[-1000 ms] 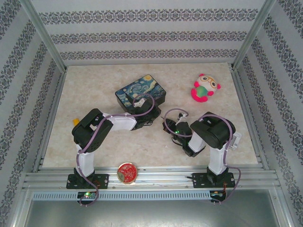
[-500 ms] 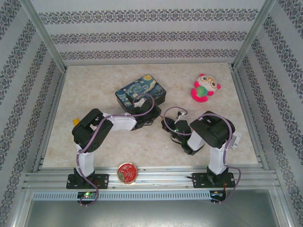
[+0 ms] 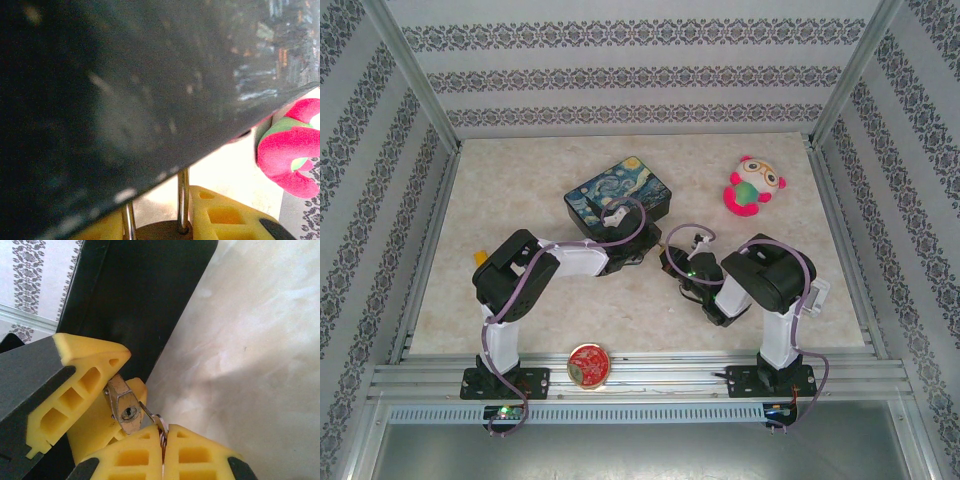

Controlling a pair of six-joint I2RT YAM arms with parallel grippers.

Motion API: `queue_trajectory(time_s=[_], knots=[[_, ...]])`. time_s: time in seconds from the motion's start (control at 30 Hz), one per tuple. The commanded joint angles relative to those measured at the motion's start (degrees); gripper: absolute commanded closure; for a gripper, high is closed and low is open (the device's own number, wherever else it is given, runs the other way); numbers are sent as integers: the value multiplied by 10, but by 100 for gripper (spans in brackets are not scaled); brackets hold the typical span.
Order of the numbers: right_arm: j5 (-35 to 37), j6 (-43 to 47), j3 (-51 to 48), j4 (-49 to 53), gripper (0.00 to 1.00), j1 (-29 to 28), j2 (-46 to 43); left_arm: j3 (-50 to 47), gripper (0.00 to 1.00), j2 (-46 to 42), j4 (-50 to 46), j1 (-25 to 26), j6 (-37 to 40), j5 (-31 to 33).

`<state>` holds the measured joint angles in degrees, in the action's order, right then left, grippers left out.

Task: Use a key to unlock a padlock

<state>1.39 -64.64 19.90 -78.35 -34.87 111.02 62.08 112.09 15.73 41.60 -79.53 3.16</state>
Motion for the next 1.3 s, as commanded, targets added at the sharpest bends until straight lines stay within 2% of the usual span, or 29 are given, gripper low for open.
queue_trajectory(time_s=[0.0,0.67,1.27], knots=[[17,-10,-22,-11,100,10,-7,-23,94,34,10,6,-85,-78],[-24,-2,-5,-11,100,14,-19,-25,94,37,14,6,-87,-77],[-6,0,-28,-11,100,7,-42,-27,94,38,25,5,-90,-79]])
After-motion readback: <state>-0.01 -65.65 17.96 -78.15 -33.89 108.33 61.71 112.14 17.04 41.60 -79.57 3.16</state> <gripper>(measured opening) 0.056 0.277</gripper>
